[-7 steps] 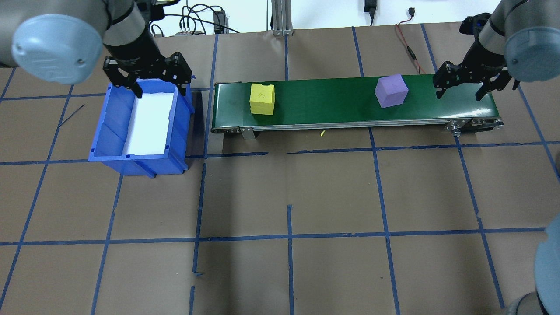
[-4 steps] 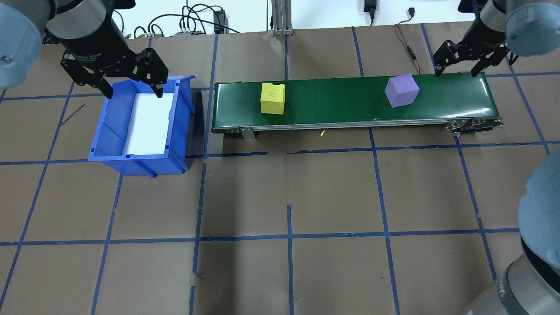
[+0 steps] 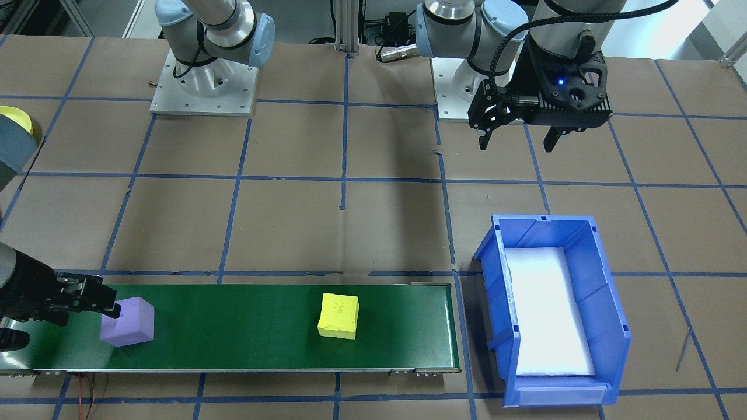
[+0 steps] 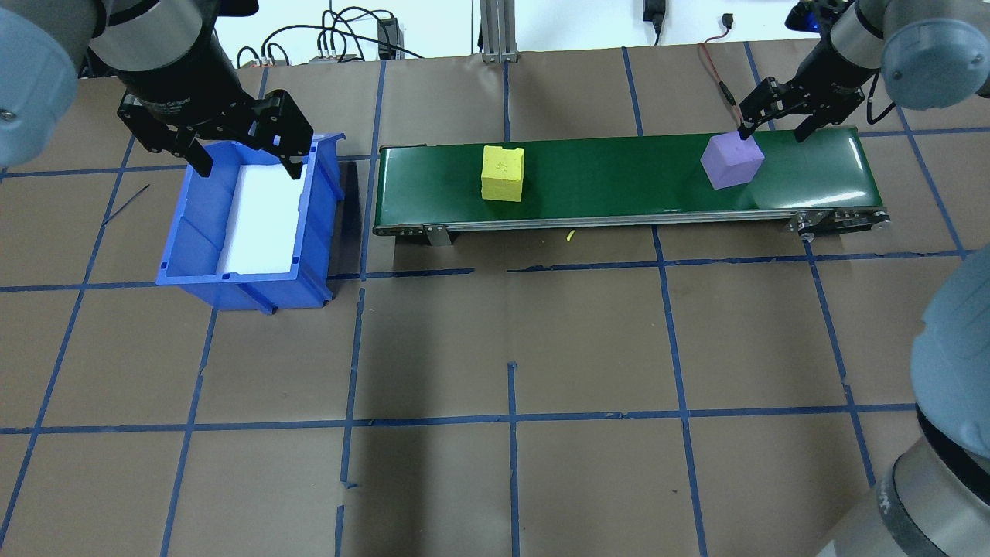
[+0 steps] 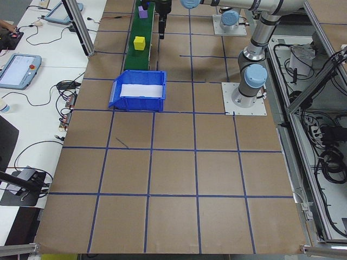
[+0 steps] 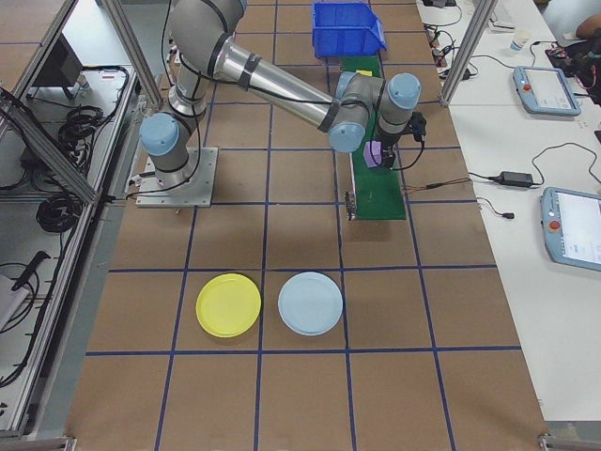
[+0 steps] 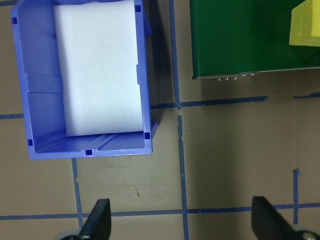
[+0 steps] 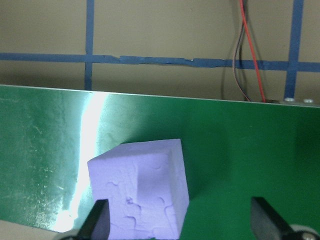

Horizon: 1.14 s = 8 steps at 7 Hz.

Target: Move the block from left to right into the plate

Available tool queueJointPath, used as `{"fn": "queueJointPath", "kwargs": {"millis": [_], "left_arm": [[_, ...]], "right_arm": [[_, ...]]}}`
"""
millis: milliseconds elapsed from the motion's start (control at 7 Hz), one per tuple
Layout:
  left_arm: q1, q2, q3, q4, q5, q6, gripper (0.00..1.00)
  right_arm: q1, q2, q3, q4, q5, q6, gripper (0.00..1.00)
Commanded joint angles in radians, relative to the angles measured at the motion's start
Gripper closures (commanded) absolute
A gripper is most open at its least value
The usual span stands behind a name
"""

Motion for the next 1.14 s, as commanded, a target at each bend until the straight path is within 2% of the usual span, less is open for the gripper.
{"fn": "queueJointPath", "kwargs": {"millis": [0,286,429,571,714,857,1000], "left_arm": [[0.057,0.004,0.007,-0.002,-0.01,0.041,0.0],[0.062,0.011,0.001,-0.025,-0.01,0.051,0.0],[0.063,0.011,0.0,-0.023,-0.013,0.051,0.0],[0.062,0.013,0.0,-0.023,-0.013,0.051,0.0],[0.062,0.013,0.0,-0.023,-0.015,0.051,0.0],[0.062,0.013,0.0,-0.023,-0.015,0.051,0.0],[0.062,0.014,-0.002,-0.023,-0.015,0.051,0.0]], "right_arm": [[-0.005,0.004,0.019,0.0,0.012,-0.042,0.0],[-0.008,0.01,0.056,-0.017,0.001,-0.048,0.0],[-0.02,0.016,0.076,-0.061,-0.011,-0.052,0.02],[-0.025,0.017,0.078,-0.075,-0.045,-0.049,0.04],[-0.027,0.02,0.078,-0.075,-0.048,-0.046,0.21],[-0.033,0.019,0.076,-0.078,-0.05,-0.043,0.46],[-0.049,0.01,0.069,-0.077,-0.08,-0.042,0.59]]}}
